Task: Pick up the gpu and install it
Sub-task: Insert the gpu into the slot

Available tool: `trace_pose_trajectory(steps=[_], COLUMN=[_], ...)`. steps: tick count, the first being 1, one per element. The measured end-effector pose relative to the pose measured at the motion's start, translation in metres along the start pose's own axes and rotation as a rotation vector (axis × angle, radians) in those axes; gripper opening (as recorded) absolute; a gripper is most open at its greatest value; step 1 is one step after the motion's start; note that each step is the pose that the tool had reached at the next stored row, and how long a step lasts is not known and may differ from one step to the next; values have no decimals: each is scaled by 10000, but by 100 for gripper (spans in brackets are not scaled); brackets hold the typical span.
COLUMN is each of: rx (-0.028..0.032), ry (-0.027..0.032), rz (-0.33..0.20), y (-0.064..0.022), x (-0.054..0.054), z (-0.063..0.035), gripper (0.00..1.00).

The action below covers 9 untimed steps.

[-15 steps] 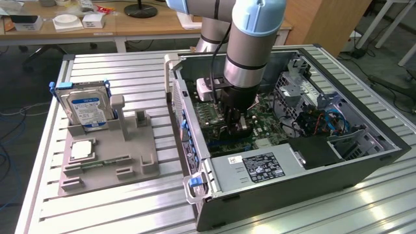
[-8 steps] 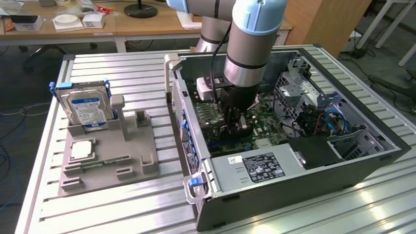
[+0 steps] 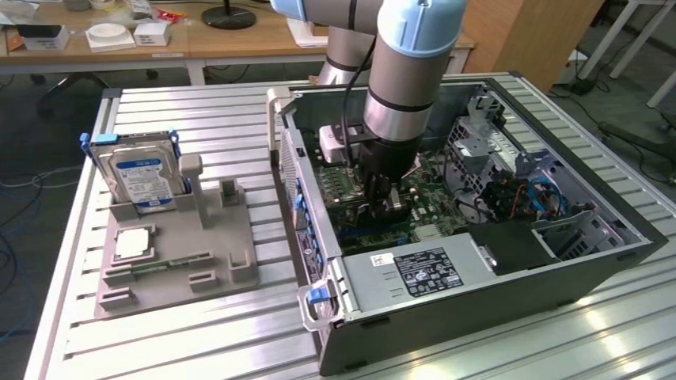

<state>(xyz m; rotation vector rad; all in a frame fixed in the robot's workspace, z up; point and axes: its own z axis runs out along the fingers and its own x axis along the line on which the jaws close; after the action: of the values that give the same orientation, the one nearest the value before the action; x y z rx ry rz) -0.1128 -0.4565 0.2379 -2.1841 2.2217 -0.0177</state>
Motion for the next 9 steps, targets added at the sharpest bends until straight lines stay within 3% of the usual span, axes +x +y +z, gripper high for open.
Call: trace_pose_trajectory(steps=[9], rx=[1], ry=[-2], rz=[0], y=[0], x=[-1], z=[16], gripper=[26])
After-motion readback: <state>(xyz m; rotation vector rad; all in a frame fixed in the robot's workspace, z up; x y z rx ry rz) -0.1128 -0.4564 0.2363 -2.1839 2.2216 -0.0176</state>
